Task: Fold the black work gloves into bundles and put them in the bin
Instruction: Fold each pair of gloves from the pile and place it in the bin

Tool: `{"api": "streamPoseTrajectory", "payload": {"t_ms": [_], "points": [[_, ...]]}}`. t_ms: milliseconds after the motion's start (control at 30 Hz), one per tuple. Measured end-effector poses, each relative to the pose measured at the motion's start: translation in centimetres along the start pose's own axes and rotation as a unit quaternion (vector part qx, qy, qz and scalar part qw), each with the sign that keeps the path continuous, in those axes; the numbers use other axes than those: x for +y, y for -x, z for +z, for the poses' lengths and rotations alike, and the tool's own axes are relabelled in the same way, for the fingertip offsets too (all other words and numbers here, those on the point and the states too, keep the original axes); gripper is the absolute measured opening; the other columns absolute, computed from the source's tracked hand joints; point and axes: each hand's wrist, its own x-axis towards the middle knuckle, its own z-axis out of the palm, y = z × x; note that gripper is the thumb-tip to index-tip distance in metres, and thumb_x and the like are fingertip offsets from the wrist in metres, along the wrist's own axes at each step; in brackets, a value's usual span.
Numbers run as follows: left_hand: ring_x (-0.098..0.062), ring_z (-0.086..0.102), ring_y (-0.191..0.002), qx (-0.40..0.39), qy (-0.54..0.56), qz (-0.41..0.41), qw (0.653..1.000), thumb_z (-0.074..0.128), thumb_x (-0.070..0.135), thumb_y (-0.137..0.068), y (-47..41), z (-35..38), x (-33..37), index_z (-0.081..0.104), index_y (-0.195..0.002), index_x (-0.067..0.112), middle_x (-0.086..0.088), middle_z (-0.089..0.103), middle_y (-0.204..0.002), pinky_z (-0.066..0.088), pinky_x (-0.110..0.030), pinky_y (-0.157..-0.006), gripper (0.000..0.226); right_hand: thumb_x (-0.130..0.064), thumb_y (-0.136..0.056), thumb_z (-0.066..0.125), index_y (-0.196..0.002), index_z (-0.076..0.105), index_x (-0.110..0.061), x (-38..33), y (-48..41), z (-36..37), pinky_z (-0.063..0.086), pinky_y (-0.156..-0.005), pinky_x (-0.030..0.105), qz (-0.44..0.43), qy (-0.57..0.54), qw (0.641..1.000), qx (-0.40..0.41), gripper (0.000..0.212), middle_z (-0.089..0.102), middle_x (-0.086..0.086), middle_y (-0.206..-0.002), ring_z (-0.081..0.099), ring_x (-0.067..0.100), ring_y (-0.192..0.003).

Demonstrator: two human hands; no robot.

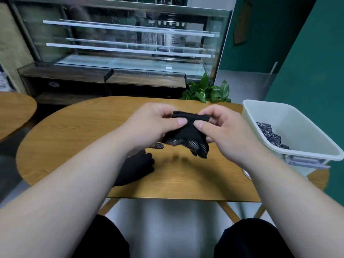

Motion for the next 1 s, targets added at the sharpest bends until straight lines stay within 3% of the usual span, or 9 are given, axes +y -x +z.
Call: {"api": "streamPoseTrajectory", "payload": {"t_ms": [133,200,333,433,500,600,767,933,1000], "points": [[-0.016,0.059,-0.055,-0.18,0.006,-0.103,0.978,0.058,0.017,-0.098,0.7,-1.2,-0.1,0.063,-0.087,0.018,-0.003,0.066,-0.069,0.048,-0.024,-0.046,0.012,-0.01,-0.096,0.06,-0.091,0.059,-0.016,0.3,0.4,-0.5,0.043,-0.044,0.023,0.102,-0.131,0.971,-0.173,0.008,0.062,-0.002,-0.06,0.055,0.012,-0.047],[-0.018,0.057,-0.055,-0.17,0.0,-0.127,0.977,0.059,0.017,-0.098,0.2,-1.0,-0.8,0.063,-0.087,0.018,-0.006,0.064,-0.071,0.048,-0.025,-0.046,0.012,-0.011,-0.097,0.059,-0.092,0.059,-0.016,1.0,0.0,-0.3,0.042,-0.043,0.023,0.129,-0.122,0.968,-0.18,0.008,0.061,-0.001,-0.061,0.054,0.013,-0.049],[-0.019,0.058,-0.063,-0.091,-0.031,-0.113,0.989,0.061,0.014,-0.097,-1.0,-0.2,-2.5,0.065,-0.086,0.015,-0.001,0.063,-0.067,0.052,-0.032,-0.064,0.012,-0.014,-0.098,0.06,-0.092,0.062,-0.02,1.9,-1.0,0.9,0.047,-0.057,0.024,0.109,-0.031,0.986,-0.121,0.009,0.067,-0.01,-0.065,0.063,0.007,-0.062],[-0.016,0.061,-0.056,-0.178,-0.008,-0.153,0.972,0.06,0.013,-0.096,-1.0,-0.9,-2.7,0.064,-0.086,0.015,-0.005,0.065,-0.07,0.055,-0.03,-0.06,0.011,-0.01,-0.097,0.062,-0.093,0.061,-0.014,2.8,-1.0,0.7,0.044,-0.048,0.02,0.125,-0.081,0.975,-0.167,0.006,0.064,-0.006,-0.063,0.059,0.008,-0.053],[-0.018,0.065,-0.054,-0.253,0.008,-0.184,0.95,0.058,0.012,-0.096,-0.8,-1.6,-2.4,0.064,-0.087,0.015,-0.008,0.068,-0.074,0.056,-0.028,-0.054,0.011,-0.014,-0.09,0.066,-0.095,0.061,-0.012,3.2,-0.8,0.1,0.048,-0.042,0.023,0.177,-0.159,0.937,-0.254,0.007,0.065,0.01,-0.069,0.061,0.016,-0.049],[-0.017,0.066,-0.052,-0.269,-0.004,-0.189,0.944,0.058,0.011,-0.096,-1.3,-2.0,-2.4,0.065,-0.088,0.014,-0.008,0.07,-0.073,0.056,-0.027,-0.05,0.011,-0.016,-0.088,0.064,-0.096,0.059,-0.009,3.4,-1.1,-0.3,0.055,-0.043,0.029,0.228,-0.189,0.901,-0.316,0.012,0.069,0.018,-0.073,0.067,0.023,-0.051],[-0.024,0.06,-0.071,-0.116,-0.06,-0.144,0.981,0.065,0.013,-0.094,-4.2,-1.4,-3.4,0.07,-0.089,0.015,-0.013,0.063,-0.082,0.057,-0.031,-0.065,0.007,-0.01,-0.097,0.061,-0.091,0.062,-0.013,3.7,-3.8,0.1,0.057,-0.055,0.033,0.163,-0.049,0.972,-0.161,0.006,0.063,0.003,-0.068,0.061,0.016,-0.06],[-0.007,0.048,-0.044,0.015,-0.121,-0.035,0.992,0.072,0.018,-0.089,-6.1,-0.7,-2.2,0.072,-0.082,0.025,0.004,0.057,-0.059,0.037,-0.011,-0.04,0.01,-0.019,-0.09,0.069,-0.083,0.066,-0.025,3.7,-6.1,-0.1,0.052,-0.061,0.034,0.039,0.103,0.994,0.007,0.01,0.062,-0.008,-0.072,0.059,0.014,-0.064],[-0.001,0.054,-0.049,0.054,-0.168,0.032,0.984,0.073,0.024,-0.089,-6.4,-0.4,-2.8,0.073,-0.082,0.037,0.015,0.063,-0.061,0.04,-0.012,-0.043,0.015,-0.025,-0.088,0.069,-0.081,0.063,-0.033,4.2,-6.0,-0.1,0.051,-0.067,0.031,-0.022,0.172,0.983,0.061,0.012,0.064,-0.014,-0.076,0.061,0.01,-0.074]]}}
